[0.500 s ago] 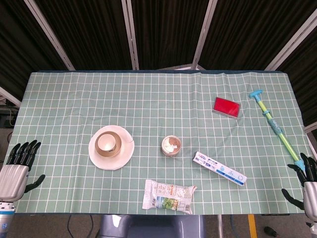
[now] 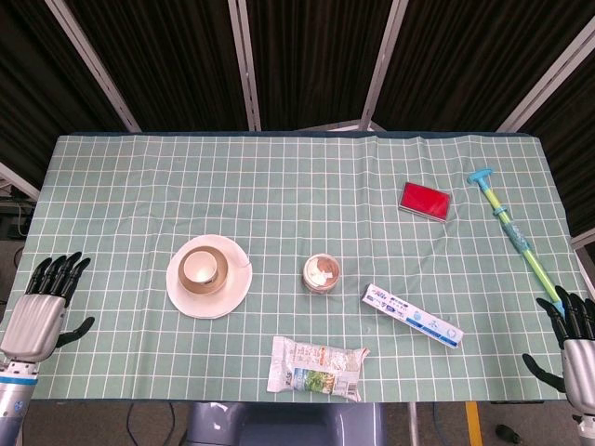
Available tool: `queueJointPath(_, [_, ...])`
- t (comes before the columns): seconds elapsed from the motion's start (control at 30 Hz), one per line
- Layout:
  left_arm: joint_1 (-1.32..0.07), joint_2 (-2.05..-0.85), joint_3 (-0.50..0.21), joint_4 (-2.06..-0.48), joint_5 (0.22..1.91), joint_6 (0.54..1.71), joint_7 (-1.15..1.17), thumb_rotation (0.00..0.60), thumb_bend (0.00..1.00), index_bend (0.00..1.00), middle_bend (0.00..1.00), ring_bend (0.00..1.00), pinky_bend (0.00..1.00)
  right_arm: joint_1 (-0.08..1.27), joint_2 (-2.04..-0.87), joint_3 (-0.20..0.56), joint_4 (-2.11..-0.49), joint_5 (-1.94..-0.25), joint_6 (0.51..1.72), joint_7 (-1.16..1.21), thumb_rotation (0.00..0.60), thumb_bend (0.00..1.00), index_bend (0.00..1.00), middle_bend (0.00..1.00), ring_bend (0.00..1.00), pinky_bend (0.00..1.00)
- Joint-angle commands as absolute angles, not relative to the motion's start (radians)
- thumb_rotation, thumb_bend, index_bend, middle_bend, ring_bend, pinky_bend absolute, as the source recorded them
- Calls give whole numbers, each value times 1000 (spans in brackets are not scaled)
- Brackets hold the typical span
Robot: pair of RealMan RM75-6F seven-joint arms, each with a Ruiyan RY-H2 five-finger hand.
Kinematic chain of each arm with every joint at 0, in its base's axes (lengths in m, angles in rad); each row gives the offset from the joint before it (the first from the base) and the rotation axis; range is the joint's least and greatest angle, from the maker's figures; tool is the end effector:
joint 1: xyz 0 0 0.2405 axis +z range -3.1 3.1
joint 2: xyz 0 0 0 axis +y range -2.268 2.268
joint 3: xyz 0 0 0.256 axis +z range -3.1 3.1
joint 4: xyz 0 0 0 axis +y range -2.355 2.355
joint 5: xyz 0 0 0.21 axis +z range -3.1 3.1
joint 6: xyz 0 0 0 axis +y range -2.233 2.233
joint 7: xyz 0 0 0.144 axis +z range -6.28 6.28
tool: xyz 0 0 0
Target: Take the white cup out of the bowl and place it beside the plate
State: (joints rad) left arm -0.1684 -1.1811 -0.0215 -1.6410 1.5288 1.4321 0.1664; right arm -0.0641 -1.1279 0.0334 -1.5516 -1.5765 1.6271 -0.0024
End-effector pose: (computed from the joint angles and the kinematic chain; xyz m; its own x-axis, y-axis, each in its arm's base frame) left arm -0.2844 0.1979 0.1242 0.4735 0.0432 0.8797 0.8759 -0.1281 -0.4651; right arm -0.3275 -0.1297 0.1736 0.4508 0.0608 0.8906 -0.8924 0.0524 0.4481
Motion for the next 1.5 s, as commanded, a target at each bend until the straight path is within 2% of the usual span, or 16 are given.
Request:
queueJointPath(0.03, [-265, -1172, -91, -1699, 1457, 1311, 215, 600, 244, 74, 0, 0, 0, -62, -1129, 34, -1550, -1572, 1620, -1, 600, 78, 147, 0, 0, 0])
queueJointPath(0.23, [-370, -1181, -150, -1779, 1324, 1164, 333, 600, 241, 197, 0, 0, 0, -60, -1127, 35, -1545, -1571, 1618, 16, 600, 80, 147, 0, 0, 0])
queueJointPath(0.43, [-446, -1196, -177, -1840, 1188, 1097, 501, 600, 242, 243, 0, 0, 0, -61, -1123, 36, -1542, -1573, 1626, 40, 600, 86, 148, 0, 0, 0])
queueJointPath(0.5, [-464, -1203, -181, -1849, 1151, 1082, 534, 600, 242, 235, 0, 0, 0, -62, -1124, 36, -1541, -1575, 1629, 43, 600, 88, 147, 0, 0, 0])
queueJointPath(0.7, [-555, -1251, -189, -1861, 1004, 1037, 694, 600, 239, 114, 0, 0, 0, -65, -1123, 39, -1539, -1580, 1645, 68, 600, 90, 147, 0, 0, 0])
queueJointPath(0.87, [-628, -1303, -202, -1857, 840, 1037, 781, 600, 239, 91, 0, 0, 0, -67, -1120, 45, -1532, -1576, 1651, 98, 600, 90, 147, 0, 0, 0])
queueJointPath(0.97, [-664, -1334, -203, -1836, 789, 1042, 809, 600, 240, 121, 0, 0, 0, -68, -1118, 47, -1529, -1575, 1656, 113, 600, 90, 148, 0, 0, 0])
queueJointPath(1.17, [-731, -1392, -206, -1806, 718, 1061, 850, 600, 239, 152, 0, 0, 0, -71, -1113, 52, -1527, -1571, 1665, 138, 600, 90, 147, 0, 0, 0])
queueJointPath(1.37, [-778, -1424, -180, -1802, 664, 1087, 904, 600, 240, 229, 0, 0, 0, -73, -1109, 61, -1520, -1562, 1673, 168, 600, 91, 147, 0, 0, 0])
queueJointPath(1.5, [-794, -1429, -167, -1802, 635, 1107, 922, 600, 240, 242, 0, 0, 0, -76, -1106, 64, -1514, -1554, 1674, 184, 600, 90, 147, 0, 0, 0])
